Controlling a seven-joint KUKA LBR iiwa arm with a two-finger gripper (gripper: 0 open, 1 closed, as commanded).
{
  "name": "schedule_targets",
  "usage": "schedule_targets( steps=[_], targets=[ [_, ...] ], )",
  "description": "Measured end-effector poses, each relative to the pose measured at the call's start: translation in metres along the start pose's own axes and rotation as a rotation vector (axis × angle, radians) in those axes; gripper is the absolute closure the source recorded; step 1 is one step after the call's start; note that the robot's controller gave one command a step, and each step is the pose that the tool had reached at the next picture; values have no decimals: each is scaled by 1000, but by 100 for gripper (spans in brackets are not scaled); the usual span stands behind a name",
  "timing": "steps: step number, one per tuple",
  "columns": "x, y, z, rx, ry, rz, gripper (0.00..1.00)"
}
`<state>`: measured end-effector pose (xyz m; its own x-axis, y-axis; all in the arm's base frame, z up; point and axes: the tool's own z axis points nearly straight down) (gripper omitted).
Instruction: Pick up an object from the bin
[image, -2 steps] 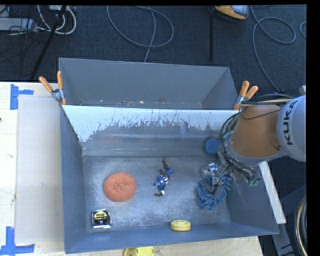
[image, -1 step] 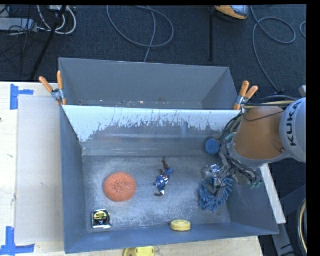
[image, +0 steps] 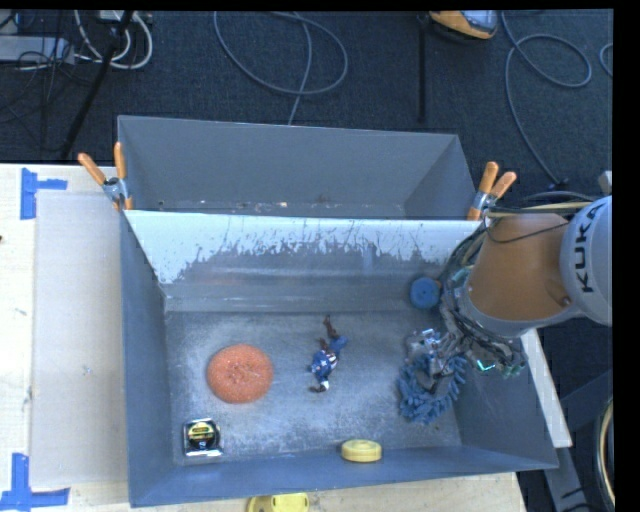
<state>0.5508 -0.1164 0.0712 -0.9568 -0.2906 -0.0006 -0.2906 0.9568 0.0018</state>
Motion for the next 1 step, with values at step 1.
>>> schedule_targets(
  steps=[1],
  targets=[
    [-2,4,-1,0,0,-3,0]
  ],
)
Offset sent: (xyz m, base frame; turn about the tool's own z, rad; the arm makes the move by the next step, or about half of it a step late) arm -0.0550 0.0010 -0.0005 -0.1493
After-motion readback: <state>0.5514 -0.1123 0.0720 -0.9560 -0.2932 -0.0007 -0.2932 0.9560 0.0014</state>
